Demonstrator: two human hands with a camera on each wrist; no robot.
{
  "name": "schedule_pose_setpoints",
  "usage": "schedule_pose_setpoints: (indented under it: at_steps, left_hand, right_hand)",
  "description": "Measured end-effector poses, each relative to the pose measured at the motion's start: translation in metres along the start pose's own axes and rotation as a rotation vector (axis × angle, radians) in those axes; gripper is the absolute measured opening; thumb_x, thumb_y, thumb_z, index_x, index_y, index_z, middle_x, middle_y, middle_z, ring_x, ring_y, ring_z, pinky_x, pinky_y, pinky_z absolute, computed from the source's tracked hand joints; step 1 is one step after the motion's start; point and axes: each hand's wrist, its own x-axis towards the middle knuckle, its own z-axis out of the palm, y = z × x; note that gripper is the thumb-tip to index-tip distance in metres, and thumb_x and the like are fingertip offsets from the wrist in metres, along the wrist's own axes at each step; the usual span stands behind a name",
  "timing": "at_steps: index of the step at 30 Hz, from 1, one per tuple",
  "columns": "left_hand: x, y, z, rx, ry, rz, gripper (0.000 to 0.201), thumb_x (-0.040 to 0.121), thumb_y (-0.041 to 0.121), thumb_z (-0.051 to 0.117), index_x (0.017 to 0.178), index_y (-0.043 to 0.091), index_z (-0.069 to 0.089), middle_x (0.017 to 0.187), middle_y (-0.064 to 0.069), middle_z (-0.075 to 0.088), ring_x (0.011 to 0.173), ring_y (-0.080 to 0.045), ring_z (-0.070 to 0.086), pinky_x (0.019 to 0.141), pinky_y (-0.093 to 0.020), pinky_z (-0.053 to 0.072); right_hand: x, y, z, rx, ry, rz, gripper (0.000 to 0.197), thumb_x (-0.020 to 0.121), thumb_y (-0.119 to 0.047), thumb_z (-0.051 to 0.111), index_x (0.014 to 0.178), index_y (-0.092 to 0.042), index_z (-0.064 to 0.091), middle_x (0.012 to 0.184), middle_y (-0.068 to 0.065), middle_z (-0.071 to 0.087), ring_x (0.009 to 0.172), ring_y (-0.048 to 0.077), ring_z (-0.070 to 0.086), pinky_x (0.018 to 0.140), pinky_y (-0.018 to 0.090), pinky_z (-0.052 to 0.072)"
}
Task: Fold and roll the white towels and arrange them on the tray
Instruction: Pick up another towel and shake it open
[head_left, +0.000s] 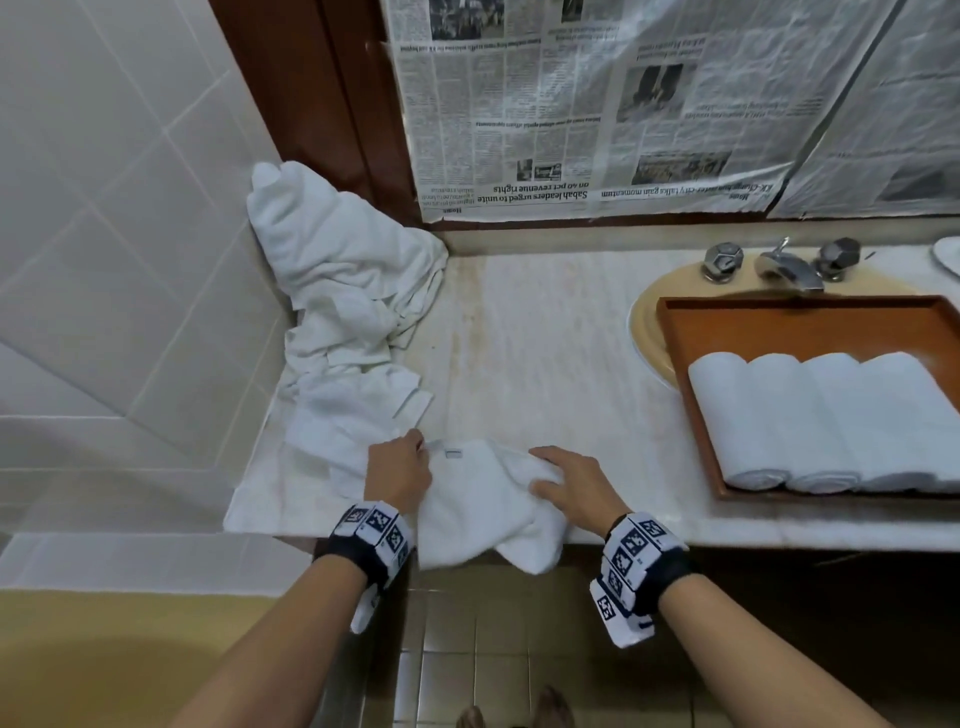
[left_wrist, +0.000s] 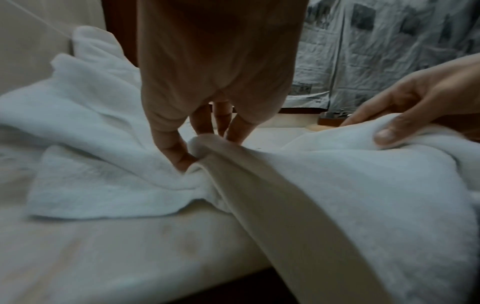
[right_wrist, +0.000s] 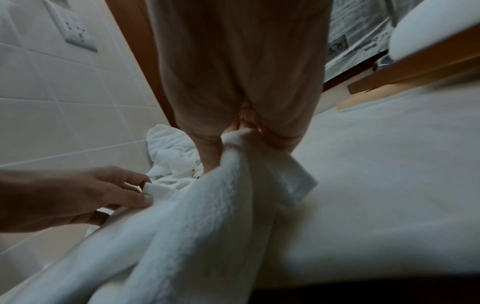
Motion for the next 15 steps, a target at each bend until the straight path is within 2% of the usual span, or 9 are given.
schedule_pose_setpoints:
  at_steps: [3,7,10,11,13,15]
  left_hand:
    - [-0.027,0.017,0.007,-0.163,-0.037,0.004,0.013,0.099,0.019,0.048,0.098,0.008,0.055,0.09,-0.016,0.067,0.086,-0.037,0.062,0.073,-0.039,0.046]
    - [-0.07,0.039,0.02,-0.378,-0.169,0.082,0.013,0.101,0.022,0.05,0.105,0.013,0.058,0.084,-0.007,0.066,0.086,-0.03,0.064,0.068,-0.028,0.037]
    - [-0.104,0.054,0.021,-0.506,-0.407,0.139,0.017,0.1,0.028,0.051,0.111,0.018,0.06,0.089,-0.008,0.069,0.08,-0.027,0.068,0.063,-0.026,0.05]
    - [-0.109,0.055,0.021,-0.512,-0.429,0.167,0.017,0.1,0.029,0.051,0.11,0.019,0.061,0.092,-0.008,0.07,0.08,-0.025,0.068,0.063,-0.027,0.053]
    - [-0.113,0.053,0.016,-0.475,-0.365,0.221,0.014,0.1,0.029,0.052,0.104,0.019,0.062,0.097,-0.003,0.069,0.085,-0.019,0.066,0.074,-0.03,0.053]
    - [-0.109,0.045,0.009,-0.455,-0.308,0.235,0.014,0.1,0.027,0.053,0.103,0.017,0.062,0.103,-0.002,0.068,0.093,-0.018,0.064,0.08,-0.029,0.049]
  right_hand:
    - [-0.019,0.009,0.004,-0.009,0.06,0.033,0.026,0.087,-0.017,0.062,0.111,-0.026,0.068,0.103,-0.01,0.07,0.095,0.01,0.064,0.076,0.013,0.043]
    - [-0.048,0.012,0.004,-0.027,0.108,0.047,0.023,0.087,-0.022,0.065,0.11,-0.025,0.068,0.104,-0.013,0.07,0.098,0.007,0.063,0.088,0.025,0.047]
    - [-0.074,0.015,0.008,0.016,0.137,0.043,0.023,0.087,-0.022,0.067,0.11,-0.024,0.069,0.104,-0.012,0.071,0.1,0.008,0.063,0.091,0.031,0.049]
    - [-0.083,0.016,0.01,0.036,0.149,0.041,0.022,0.087,-0.022,0.067,0.109,-0.024,0.07,0.102,-0.013,0.071,0.099,0.006,0.064,0.09,0.031,0.05]
    - [-0.098,0.016,0.014,0.064,0.173,0.045,0.019,0.086,-0.023,0.067,0.105,-0.026,0.07,0.098,-0.014,0.072,0.095,0.002,0.064,0.087,0.031,0.052]
    - [-0.11,0.014,0.016,0.085,0.202,0.033,0.016,0.087,-0.024,0.067,0.103,-0.027,0.07,0.096,-0.014,0.072,0.092,0.002,0.065,0.084,0.03,0.053]
